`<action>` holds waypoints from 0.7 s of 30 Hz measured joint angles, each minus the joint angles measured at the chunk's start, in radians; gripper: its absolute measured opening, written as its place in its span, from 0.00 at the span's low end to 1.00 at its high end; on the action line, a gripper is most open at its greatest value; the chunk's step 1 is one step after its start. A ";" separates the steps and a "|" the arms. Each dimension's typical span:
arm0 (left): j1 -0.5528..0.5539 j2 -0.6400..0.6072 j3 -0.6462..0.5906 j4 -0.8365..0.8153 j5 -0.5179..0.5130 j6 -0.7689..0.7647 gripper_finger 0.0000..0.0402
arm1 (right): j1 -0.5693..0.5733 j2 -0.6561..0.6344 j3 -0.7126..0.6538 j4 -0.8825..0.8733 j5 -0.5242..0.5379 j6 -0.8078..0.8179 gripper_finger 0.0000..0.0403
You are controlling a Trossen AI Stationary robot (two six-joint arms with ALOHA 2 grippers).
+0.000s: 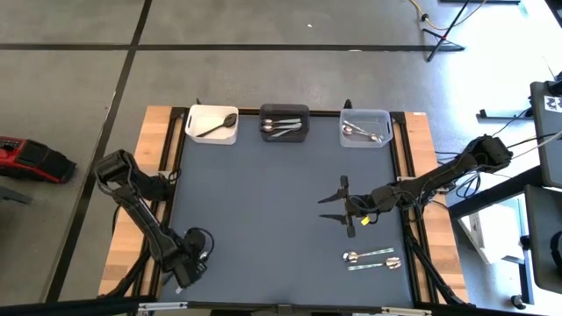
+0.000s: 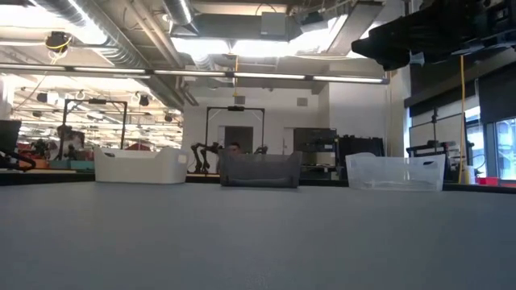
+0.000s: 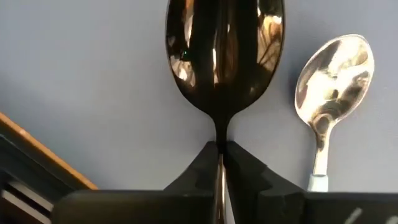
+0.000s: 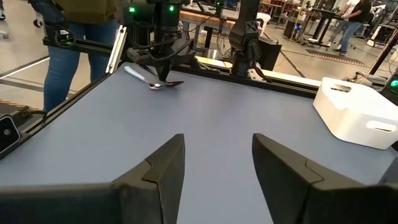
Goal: Sort silverware by color (type)
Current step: Put the black spoon into the white bin
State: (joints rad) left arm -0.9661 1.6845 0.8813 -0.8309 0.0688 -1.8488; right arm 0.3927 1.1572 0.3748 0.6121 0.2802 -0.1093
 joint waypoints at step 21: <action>0.102 -0.205 0.114 -0.255 -0.537 0.298 0.04 | 0.000 0.000 0.000 0.032 0.099 -0.072 0.44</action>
State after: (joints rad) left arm -0.8642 1.4799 0.9958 -1.0854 -0.4682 -1.5511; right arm 0.3923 1.1572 0.3748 0.6443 0.3792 -0.1812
